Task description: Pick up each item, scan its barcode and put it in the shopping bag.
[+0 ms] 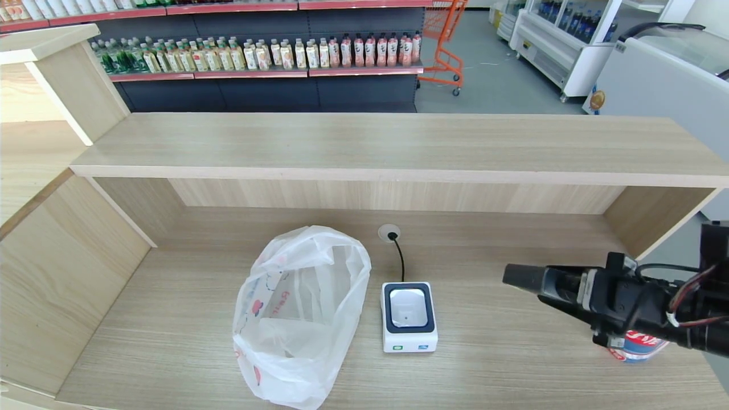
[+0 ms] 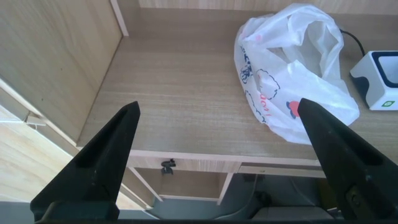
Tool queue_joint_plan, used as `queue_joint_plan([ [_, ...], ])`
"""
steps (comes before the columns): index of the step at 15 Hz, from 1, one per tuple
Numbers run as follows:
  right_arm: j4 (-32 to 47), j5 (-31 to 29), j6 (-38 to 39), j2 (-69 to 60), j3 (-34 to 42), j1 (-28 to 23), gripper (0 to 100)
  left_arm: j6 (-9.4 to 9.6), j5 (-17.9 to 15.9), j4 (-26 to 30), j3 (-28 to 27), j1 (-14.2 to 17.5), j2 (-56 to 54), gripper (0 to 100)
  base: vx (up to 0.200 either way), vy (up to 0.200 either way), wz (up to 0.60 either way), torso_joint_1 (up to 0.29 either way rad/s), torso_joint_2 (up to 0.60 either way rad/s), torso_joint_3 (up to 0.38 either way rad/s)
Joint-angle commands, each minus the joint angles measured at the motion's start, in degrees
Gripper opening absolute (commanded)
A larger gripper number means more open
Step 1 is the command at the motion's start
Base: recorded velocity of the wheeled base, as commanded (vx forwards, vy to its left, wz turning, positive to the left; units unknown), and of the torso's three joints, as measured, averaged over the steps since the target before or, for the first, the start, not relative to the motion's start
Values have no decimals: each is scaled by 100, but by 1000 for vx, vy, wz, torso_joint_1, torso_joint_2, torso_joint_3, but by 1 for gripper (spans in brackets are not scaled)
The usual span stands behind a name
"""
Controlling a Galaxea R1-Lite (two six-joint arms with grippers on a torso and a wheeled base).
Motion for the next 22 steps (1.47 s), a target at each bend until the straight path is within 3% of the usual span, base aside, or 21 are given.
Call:
queue_joint_plan([
  [1, -55, 1427, -2520, -396, 84, -56, 0, -1, 0, 0, 0, 1, -2, 100, 0, 0, 0, 0, 0, 0],
  [2, -46, 1805, -3645, -361, 75, 32, 0, -1, 0, 0, 0, 10, -2, 100, 0, 0, 0, 0, 0, 0],
  [4, 209, 2271, -6176, -291, 84, 691, 0, -1, 0, 0, 0, 1, -2, 100, 0, 0, 0, 0, 0, 0],
  [7, 797, 2297, -7503, -150, 75, 1289, 0, -1, 0, 0, 0, 10, -2, 100, 0, 0, 0, 0, 0, 0],
  [12, 815, 2561, -8374, -45, 348, 2264, 0, -1, 0, 0, 0, 1, -2, 100, 0, 0, 0, 0, 0, 0],
  [22, 824, 2622, -8532, 87, 374, 2379, 0, -1, 0, 0, 0, 1, -2, 100, 0, 0, 0, 0, 0, 0],
])
